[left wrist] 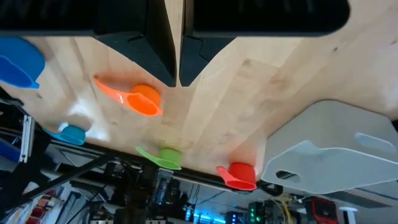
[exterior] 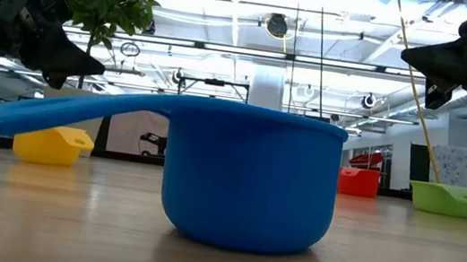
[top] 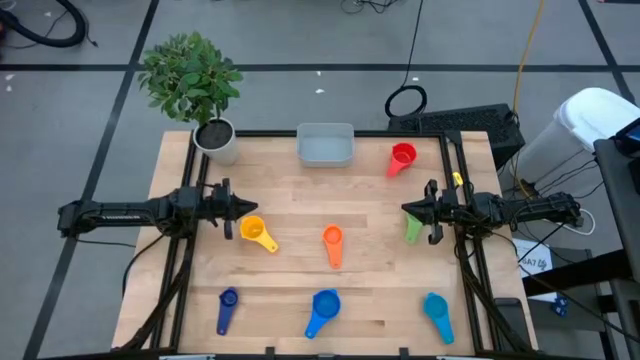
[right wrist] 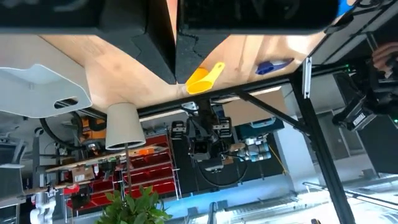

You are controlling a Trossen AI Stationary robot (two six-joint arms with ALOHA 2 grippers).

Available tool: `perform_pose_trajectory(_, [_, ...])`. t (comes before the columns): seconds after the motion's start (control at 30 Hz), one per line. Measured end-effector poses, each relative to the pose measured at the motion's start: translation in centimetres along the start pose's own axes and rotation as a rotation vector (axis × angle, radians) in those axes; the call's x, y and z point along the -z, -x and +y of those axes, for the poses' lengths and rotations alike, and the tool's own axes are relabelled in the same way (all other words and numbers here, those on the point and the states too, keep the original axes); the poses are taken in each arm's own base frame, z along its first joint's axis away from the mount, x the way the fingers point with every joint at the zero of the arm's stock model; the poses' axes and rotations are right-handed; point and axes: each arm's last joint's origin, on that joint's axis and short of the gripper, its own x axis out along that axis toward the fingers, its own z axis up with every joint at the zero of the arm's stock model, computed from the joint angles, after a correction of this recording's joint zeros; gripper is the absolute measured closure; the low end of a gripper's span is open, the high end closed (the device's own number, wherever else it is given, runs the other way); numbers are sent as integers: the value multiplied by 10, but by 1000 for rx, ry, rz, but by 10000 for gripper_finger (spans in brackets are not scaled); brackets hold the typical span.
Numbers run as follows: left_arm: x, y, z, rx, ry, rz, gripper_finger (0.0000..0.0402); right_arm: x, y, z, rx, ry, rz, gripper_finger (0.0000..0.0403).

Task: Nest measuring cups in basket
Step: Move the yellow measuring cup to the center of the table

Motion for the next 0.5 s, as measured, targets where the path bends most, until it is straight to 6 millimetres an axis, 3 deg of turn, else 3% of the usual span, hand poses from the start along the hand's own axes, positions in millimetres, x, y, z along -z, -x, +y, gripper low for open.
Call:
perform_pose_trajectory(0.1, [-5,0,-1,11,0,-49,376,-7,0,0,38,32,-77,402])
perform_pose_trajectory(0.17, [-19,2,-4,25,-10,-110,376,-18,1,1,28,63,-185,395])
perform_pose_trajectory(0.27, [-62,12,-12,24,-61,-159,375,-21,1,2,13,130,-189,370])
perform_pose_trajectory(0.5, [-162,26,-31,-19,-188,83,375,-82,-11,16,82,217,-148,279])
